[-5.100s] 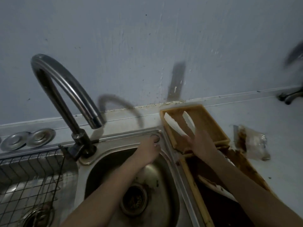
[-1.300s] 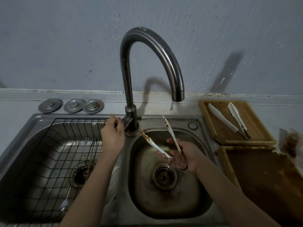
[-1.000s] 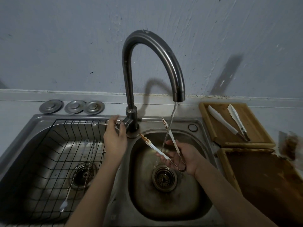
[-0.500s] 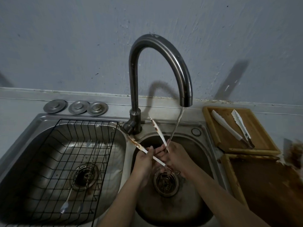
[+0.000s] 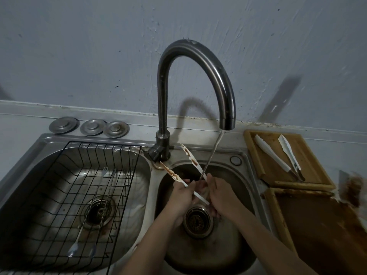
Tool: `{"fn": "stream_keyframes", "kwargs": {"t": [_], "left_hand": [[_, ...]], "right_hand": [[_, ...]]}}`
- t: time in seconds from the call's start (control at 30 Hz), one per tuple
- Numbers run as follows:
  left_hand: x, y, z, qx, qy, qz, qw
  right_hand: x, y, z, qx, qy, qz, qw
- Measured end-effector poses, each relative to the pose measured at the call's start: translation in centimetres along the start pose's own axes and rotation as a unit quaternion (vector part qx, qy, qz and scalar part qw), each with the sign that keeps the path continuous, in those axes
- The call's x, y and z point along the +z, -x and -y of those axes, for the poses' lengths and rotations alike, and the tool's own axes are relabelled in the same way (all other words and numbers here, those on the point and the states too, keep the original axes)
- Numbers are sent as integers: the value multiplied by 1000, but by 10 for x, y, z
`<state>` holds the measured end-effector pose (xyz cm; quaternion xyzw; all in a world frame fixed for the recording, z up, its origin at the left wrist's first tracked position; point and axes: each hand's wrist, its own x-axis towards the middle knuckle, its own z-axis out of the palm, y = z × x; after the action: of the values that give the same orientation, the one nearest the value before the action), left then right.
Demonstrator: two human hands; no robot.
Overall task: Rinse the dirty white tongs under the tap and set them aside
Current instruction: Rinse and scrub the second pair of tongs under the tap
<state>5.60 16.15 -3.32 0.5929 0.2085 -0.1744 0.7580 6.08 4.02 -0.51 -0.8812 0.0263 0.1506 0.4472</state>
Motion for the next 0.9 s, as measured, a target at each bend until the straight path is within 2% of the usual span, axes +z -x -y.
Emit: {"fn": "stream_keyframes", "kwargs": {"t": [0.13, 0.27, 0.37, 0.47, 0.6, 0.73, 0.9], "left_hand": [[-4, 1, -5, -28, 110, 32, 993], [-2, 0, -17, -14, 177, 54, 983], [2, -1, -23, 6, 195, 64, 979], [7, 1, -25, 23, 169, 84, 982], [12, 3, -15, 10, 145, 88, 985], [2, 4, -5, -3, 118, 93, 989], [-6, -1, -1, 4, 141, 38, 989]], "right_hand": [[1, 3, -7, -33, -23, 72, 997], [-12, 3, -5, -31, -118, 146, 982], [-23, 3, -4, -29, -169, 170, 970], [-21, 4, 0, -8, -226, 126, 966], [-14, 3, 1, 15, -176, 14, 984], [-20, 4, -4, -17, -117, 18, 993], [-27, 8, -11, 8, -88, 3, 996]]}}
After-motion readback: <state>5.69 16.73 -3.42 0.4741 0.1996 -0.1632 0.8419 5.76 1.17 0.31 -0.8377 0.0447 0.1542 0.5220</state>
